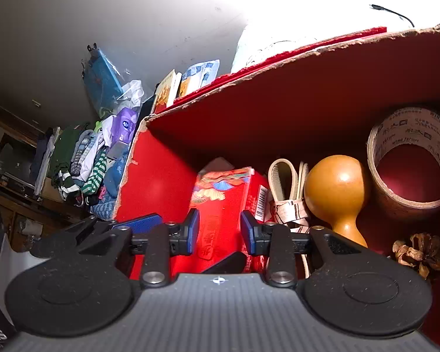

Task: Organize objects
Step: 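Lower the red envelope upright into the box beside the leather strap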

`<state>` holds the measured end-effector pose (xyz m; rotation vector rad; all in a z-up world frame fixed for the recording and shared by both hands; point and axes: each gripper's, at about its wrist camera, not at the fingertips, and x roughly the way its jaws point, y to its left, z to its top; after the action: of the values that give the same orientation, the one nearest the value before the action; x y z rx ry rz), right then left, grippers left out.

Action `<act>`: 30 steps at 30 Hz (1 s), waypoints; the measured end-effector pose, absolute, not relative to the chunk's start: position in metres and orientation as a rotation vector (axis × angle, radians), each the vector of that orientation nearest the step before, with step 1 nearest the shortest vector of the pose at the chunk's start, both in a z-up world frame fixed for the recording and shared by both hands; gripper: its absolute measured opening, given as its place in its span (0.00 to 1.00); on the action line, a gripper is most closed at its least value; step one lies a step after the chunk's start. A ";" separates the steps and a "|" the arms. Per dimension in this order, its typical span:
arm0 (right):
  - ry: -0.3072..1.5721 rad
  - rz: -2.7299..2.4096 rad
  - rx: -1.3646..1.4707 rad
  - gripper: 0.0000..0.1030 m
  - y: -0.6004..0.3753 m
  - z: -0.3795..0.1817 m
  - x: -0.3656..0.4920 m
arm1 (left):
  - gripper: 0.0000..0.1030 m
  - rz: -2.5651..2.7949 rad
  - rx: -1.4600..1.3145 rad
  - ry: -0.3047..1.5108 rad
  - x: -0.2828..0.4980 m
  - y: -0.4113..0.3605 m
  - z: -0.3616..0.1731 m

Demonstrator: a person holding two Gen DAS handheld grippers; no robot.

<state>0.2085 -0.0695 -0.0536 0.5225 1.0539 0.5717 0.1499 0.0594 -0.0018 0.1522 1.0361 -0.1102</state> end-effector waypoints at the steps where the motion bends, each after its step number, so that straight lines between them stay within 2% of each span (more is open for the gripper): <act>1: 1.053 0.570 0.527 0.34 -0.070 -0.055 0.208 | 0.92 -0.108 0.154 1.037 0.150 0.059 -0.002; 30: 1.004 0.387 0.558 0.33 -0.095 -0.043 0.189 | 0.96 0.004 0.170 1.021 0.143 0.054 0.004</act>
<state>0.1889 -0.0950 -0.0428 0.5581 1.0038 0.3874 0.1427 0.0536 0.0043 0.1695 1.0212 0.0039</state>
